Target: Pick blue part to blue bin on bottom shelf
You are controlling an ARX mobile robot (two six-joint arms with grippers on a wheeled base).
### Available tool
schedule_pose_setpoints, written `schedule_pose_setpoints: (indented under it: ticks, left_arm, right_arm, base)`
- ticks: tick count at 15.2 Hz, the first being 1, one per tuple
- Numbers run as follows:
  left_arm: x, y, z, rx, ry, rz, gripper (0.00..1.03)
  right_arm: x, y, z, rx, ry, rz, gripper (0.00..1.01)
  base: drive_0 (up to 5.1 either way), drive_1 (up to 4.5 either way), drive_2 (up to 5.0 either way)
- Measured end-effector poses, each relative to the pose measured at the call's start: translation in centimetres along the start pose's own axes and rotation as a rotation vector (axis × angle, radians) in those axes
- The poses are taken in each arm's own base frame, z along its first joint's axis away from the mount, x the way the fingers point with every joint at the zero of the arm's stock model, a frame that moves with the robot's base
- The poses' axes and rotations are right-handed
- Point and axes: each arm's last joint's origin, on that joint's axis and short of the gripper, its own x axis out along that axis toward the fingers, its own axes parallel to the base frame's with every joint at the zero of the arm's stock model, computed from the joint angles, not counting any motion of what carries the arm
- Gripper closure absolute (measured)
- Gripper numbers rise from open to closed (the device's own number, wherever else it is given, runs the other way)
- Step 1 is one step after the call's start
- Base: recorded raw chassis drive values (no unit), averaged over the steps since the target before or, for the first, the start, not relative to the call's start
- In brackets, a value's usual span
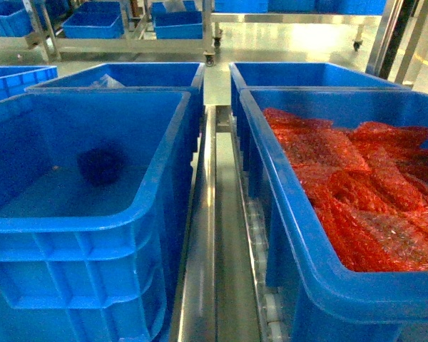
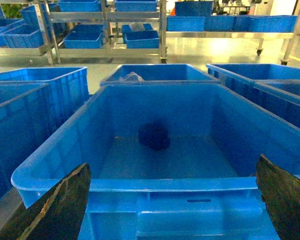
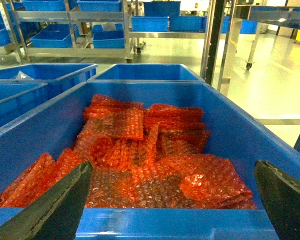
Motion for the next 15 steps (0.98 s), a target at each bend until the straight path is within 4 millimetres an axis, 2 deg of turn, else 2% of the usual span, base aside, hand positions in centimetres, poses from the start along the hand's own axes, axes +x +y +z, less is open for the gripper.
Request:
schedule_pose_setpoints:
  ticks: [15]
  left_arm:
    - [0.0,0.0,0.0,0.0,0.0,0.0,0.05]
  right_arm:
    - [0.0,0.0,0.0,0.0,0.0,0.0,0.03]
  base:
    - [0.0,0.0,0.0]
